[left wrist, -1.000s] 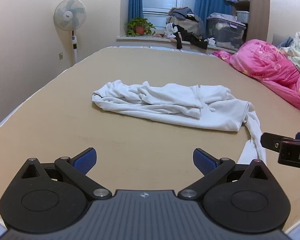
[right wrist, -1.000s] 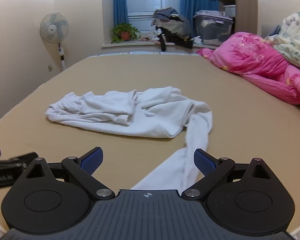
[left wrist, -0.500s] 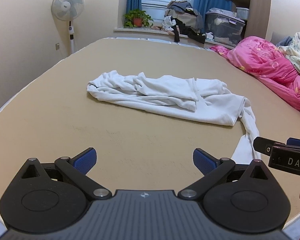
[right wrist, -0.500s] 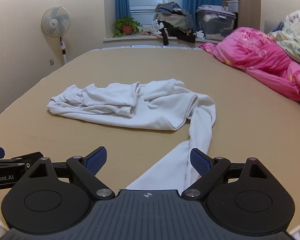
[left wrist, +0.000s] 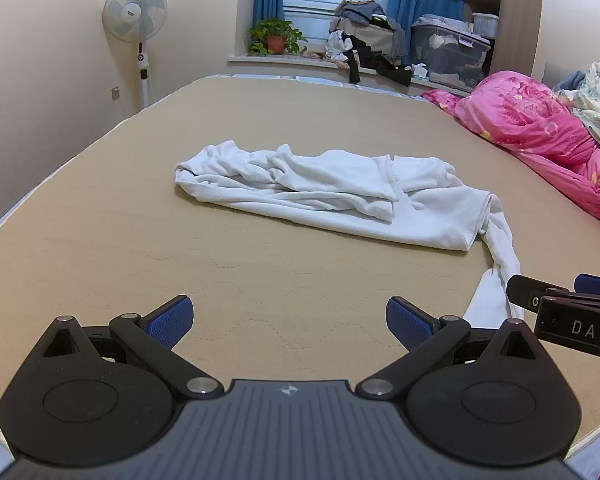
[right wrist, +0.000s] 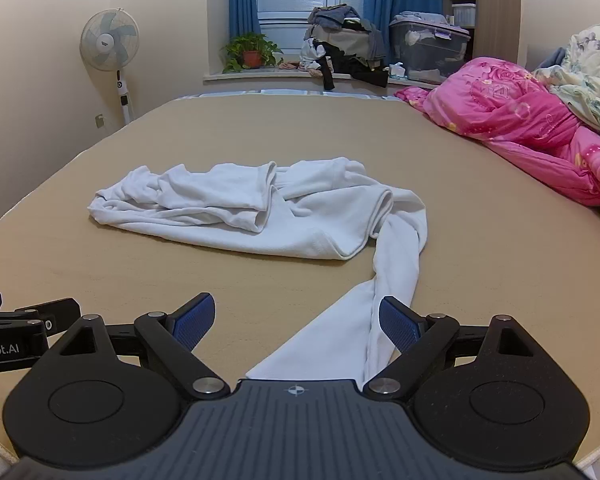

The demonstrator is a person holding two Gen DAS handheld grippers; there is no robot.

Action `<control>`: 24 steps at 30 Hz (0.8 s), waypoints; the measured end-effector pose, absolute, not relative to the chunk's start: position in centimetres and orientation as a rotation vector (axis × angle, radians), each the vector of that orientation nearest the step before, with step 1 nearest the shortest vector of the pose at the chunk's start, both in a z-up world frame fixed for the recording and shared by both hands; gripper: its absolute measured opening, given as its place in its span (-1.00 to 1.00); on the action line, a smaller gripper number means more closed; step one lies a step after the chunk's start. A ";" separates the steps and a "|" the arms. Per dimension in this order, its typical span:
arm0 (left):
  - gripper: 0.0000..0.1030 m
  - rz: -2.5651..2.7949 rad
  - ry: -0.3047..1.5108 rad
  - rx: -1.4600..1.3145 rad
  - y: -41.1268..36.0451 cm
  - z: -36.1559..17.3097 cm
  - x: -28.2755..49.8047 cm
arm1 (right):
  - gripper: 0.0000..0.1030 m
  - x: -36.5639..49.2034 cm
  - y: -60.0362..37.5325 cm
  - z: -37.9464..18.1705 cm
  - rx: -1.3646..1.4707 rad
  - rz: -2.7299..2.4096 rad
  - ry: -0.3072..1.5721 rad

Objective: Fold small clothes

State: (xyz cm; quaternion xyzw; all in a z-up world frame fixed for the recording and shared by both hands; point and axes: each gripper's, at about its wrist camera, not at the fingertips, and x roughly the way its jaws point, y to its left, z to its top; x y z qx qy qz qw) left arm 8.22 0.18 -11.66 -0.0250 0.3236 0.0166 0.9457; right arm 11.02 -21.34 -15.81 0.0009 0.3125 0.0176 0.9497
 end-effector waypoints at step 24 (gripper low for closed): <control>0.99 0.029 0.664 -0.041 0.2 -11.8 8.4 | 0.74 11.3 -21.6 -16.3 0.004 0.033 0.635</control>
